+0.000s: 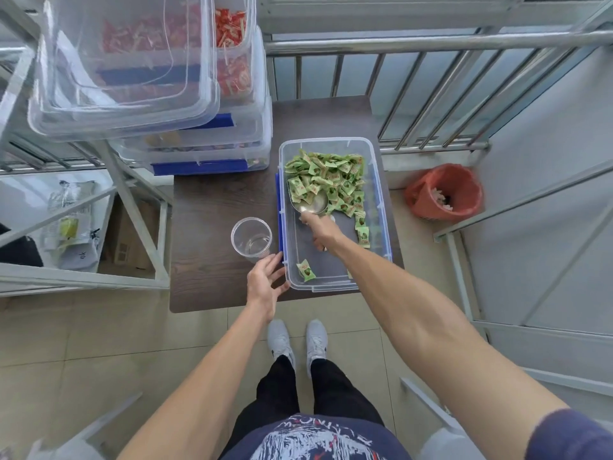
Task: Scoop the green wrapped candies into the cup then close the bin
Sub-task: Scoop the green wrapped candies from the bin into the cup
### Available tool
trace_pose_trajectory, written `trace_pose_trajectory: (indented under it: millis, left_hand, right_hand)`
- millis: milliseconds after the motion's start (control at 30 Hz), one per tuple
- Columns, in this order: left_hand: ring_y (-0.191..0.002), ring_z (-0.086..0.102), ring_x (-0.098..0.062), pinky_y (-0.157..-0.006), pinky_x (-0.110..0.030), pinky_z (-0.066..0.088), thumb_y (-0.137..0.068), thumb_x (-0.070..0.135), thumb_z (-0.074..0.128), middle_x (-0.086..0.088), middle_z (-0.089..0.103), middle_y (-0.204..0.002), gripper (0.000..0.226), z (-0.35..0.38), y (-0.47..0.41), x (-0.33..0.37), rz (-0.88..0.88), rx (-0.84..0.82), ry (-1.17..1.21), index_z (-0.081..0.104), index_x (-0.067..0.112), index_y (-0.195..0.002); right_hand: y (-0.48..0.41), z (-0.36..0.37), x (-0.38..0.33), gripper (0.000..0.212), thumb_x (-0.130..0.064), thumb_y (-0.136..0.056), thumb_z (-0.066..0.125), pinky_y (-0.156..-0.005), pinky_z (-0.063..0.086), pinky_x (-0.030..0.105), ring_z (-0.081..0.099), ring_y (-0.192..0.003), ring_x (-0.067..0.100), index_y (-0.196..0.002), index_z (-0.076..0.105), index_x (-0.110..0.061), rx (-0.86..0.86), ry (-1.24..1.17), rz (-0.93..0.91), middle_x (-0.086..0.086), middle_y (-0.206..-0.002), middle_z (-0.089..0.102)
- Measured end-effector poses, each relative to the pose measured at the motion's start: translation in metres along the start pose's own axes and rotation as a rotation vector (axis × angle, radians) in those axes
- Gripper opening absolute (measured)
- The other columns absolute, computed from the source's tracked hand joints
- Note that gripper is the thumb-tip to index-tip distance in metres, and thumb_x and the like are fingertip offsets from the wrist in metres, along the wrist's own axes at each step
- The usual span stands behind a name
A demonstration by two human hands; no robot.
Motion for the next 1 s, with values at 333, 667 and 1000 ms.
trace_pose_trajectory:
  millis: [333,667,1000]
  left_hand:
    - [-0.111,0.064,-0.038,-0.087,-0.051,0.056,-0.101,0.019,0.035,-0.022,0.065,-0.126,0.038,-0.024,0.007,0.008,-0.094,0.004,-0.045,0.052,-0.006,-0.124]
    - [-0.140,0.045,-0.027,-0.113,-0.039,0.036,-0.102,0.028,0.035,-0.013,0.048,-0.151,0.054,-0.049,0.010,0.075,0.145,0.146,0.222,0.037,0.002,-0.150]
    - [-0.143,0.041,-0.021,-0.121,-0.035,0.024,-0.103,0.034,0.028,-0.009,0.050,-0.150,0.057,-0.026,0.014,0.098,0.234,0.008,0.282,0.032,0.006,-0.153]
  right_hand:
    - [0.046,-0.043,0.007,0.043,-0.055,-0.070,0.054,-0.050,0.027,0.031,0.031,-0.046,0.018,-0.074,0.041,-0.014,0.006,0.099,-0.137,0.000,-0.051,0.035]
    - [0.095,-0.049,-0.015,0.028,-0.030,-0.089,0.055,-0.046,0.024,0.026,0.025,-0.050,0.015,-0.074,0.033,-0.021,-0.148,0.251,-0.262,-0.003,-0.059,0.032]
    - [0.128,-0.019,-0.029,0.028,-0.032,-0.082,0.057,-0.046,0.024,0.026,0.026,-0.049,0.016,-0.068,0.036,-0.020,-0.311,0.493,-0.200,-0.001,-0.057,0.035]
Point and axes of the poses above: each hand's wrist, its own y-axis away from the middle knuckle, its own z-axis out of the palm, x = y × z, the point moved 8 cm from there along -y, towards the middle knuckle
